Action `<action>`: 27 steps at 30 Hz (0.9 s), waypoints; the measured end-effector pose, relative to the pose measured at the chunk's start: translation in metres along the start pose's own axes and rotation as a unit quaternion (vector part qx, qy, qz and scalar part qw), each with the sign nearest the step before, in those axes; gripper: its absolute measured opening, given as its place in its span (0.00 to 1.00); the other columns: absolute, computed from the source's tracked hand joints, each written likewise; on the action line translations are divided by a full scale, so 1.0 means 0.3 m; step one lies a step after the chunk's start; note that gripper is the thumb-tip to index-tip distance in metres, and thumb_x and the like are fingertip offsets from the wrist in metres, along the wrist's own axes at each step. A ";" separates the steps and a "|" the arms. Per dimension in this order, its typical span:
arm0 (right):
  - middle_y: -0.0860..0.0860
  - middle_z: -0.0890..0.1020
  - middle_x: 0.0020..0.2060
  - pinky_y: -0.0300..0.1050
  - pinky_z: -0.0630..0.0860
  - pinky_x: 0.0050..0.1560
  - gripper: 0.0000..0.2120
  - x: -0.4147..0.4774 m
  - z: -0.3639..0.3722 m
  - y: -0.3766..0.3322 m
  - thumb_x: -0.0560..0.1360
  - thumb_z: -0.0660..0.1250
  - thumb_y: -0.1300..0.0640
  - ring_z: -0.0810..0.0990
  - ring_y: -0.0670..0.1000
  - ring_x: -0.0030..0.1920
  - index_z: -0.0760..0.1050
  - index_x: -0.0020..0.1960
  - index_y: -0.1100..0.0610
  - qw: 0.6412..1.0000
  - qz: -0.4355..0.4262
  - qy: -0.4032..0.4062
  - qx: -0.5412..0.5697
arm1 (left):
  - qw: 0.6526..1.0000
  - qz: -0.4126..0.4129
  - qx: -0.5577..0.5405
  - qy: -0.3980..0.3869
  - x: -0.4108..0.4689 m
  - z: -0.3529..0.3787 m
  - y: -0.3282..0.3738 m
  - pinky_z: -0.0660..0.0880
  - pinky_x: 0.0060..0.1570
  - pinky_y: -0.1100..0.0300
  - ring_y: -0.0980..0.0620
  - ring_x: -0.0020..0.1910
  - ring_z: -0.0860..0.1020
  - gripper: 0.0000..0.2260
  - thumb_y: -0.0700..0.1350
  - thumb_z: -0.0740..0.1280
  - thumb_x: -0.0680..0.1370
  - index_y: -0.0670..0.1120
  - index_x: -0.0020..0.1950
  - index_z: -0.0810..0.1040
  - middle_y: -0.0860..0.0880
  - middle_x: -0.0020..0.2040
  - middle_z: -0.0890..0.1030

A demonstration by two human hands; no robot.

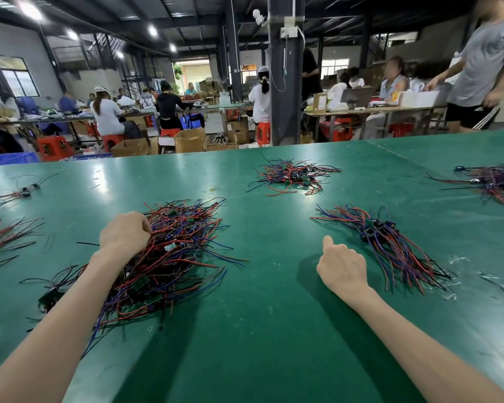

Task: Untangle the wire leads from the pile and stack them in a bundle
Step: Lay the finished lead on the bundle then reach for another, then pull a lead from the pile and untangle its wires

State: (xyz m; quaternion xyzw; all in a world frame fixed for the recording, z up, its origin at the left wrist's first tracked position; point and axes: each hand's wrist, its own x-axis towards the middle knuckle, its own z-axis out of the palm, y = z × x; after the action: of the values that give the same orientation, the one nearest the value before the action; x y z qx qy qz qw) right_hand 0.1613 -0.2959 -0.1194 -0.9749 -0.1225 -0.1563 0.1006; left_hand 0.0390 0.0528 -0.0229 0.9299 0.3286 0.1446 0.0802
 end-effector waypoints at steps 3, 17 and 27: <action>0.55 0.78 0.35 0.46 0.62 0.32 0.06 0.000 -0.001 0.001 0.72 0.57 0.64 0.71 0.57 0.33 0.60 0.44 0.57 1.000 -0.002 -0.001 0.005 | 1.000 0.007 0.018 -0.019 -0.002 -0.006 0.002 0.76 0.48 0.53 0.43 0.51 0.78 0.07 0.39 0.67 0.75 0.49 0.50 0.81 0.45 0.52 0.81; 0.51 0.71 0.30 0.45 0.60 0.29 0.06 -0.002 -0.007 0.004 0.73 0.57 0.64 0.71 0.57 0.32 0.61 0.44 0.57 1.000 -0.007 -0.006 0.006 | 0.986 0.002 -0.148 0.072 -0.015 -0.104 0.094 0.77 0.49 0.51 0.43 0.47 0.78 0.04 0.43 0.71 0.75 0.45 0.45 0.84 0.44 0.46 0.83; 0.51 0.70 0.30 0.45 0.61 0.30 0.06 -0.004 -0.009 0.000 0.73 0.57 0.64 0.71 0.56 0.33 0.60 0.45 0.56 1.000 -0.009 -0.013 0.014 | 0.831 0.058 -0.553 0.034 -0.123 -0.079 0.296 0.75 0.43 0.64 0.54 0.36 0.75 0.11 0.36 0.60 0.80 0.47 0.48 0.80 0.49 0.38 0.76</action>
State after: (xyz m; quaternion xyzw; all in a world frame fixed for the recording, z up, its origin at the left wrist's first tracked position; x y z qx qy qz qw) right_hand 0.1595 -0.2970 -0.1173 -0.9742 -0.1350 -0.1428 0.1115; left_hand 0.0563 -0.0378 0.0132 0.7423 0.1418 0.3381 0.5608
